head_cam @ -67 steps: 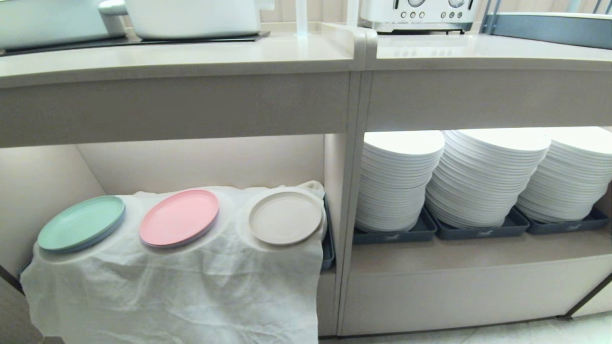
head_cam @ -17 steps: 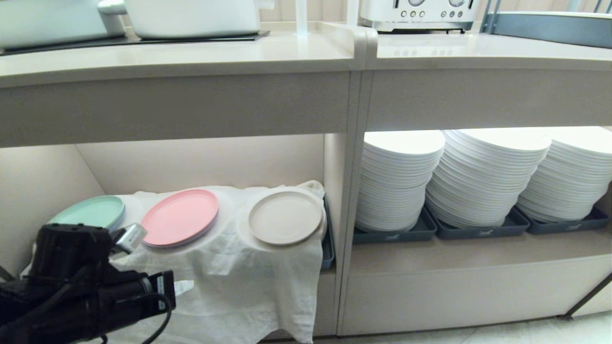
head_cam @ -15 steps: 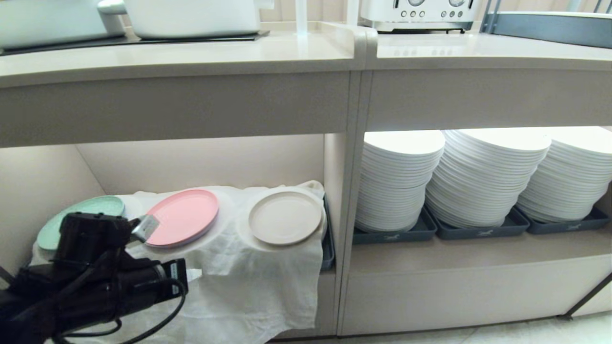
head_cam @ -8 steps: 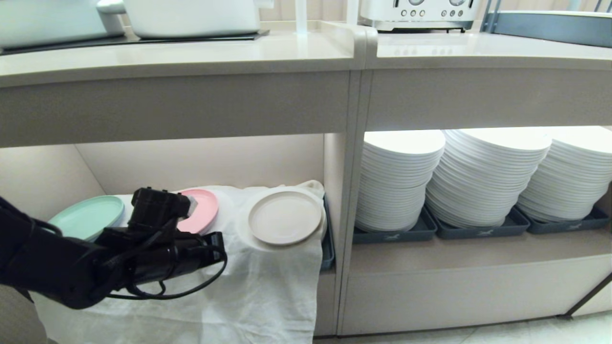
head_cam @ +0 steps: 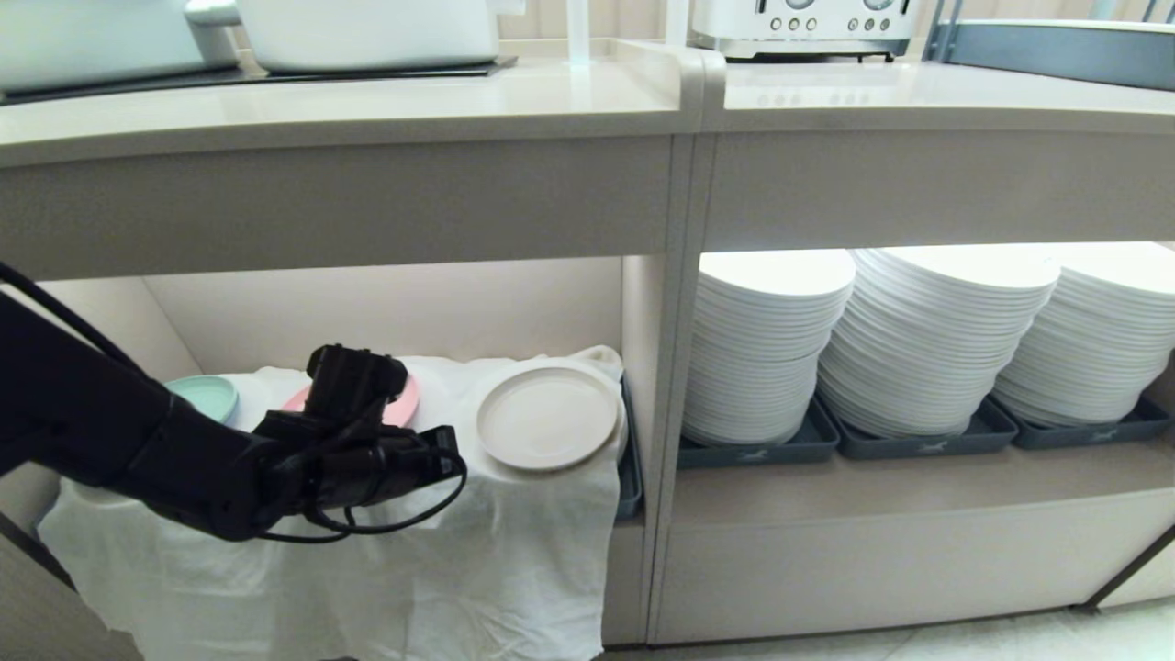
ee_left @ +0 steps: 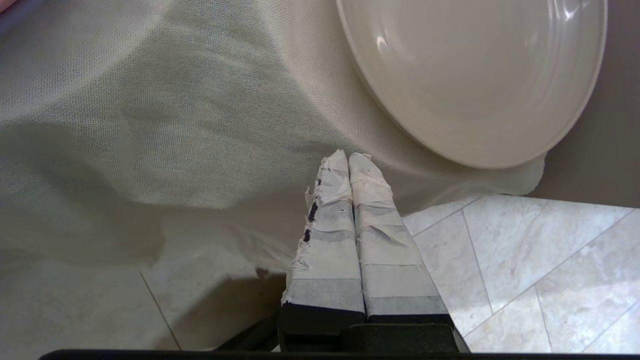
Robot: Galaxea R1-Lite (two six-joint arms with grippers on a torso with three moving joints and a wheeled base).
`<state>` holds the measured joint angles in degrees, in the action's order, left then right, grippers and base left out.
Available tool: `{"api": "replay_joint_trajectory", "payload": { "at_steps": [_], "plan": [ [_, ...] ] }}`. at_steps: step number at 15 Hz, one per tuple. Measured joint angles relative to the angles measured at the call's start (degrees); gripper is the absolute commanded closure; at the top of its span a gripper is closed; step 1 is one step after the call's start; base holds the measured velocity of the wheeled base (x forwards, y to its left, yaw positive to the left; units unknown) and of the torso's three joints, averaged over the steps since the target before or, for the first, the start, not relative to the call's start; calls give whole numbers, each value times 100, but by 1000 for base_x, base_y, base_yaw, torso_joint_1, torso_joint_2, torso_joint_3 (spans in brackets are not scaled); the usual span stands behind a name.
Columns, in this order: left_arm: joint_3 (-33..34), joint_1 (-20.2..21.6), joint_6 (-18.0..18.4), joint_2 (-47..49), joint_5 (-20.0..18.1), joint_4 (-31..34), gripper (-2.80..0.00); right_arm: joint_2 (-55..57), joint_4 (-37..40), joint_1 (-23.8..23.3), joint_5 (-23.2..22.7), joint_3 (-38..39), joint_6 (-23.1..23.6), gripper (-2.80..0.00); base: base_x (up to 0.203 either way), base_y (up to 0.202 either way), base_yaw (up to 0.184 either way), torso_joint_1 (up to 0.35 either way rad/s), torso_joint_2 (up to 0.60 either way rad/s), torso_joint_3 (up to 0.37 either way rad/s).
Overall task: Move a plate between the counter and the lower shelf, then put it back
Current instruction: Pick up the plate in the cupboard
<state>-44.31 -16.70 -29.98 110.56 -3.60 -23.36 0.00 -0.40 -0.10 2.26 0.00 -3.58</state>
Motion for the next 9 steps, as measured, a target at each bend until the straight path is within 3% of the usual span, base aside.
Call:
{"api": "replay_joint_trajectory", "payload": {
  "at_steps": [1,9],
  "plan": [
    [-52,0,1,51,-1,3,-280,0,0,0,0,0,0,0,0,0,0,0,0,0],
    [-409,-37,-1,345,155,171,-280,0,-1,0,2,0,0,0,0,0,0,0,0,0]
  ]
}}
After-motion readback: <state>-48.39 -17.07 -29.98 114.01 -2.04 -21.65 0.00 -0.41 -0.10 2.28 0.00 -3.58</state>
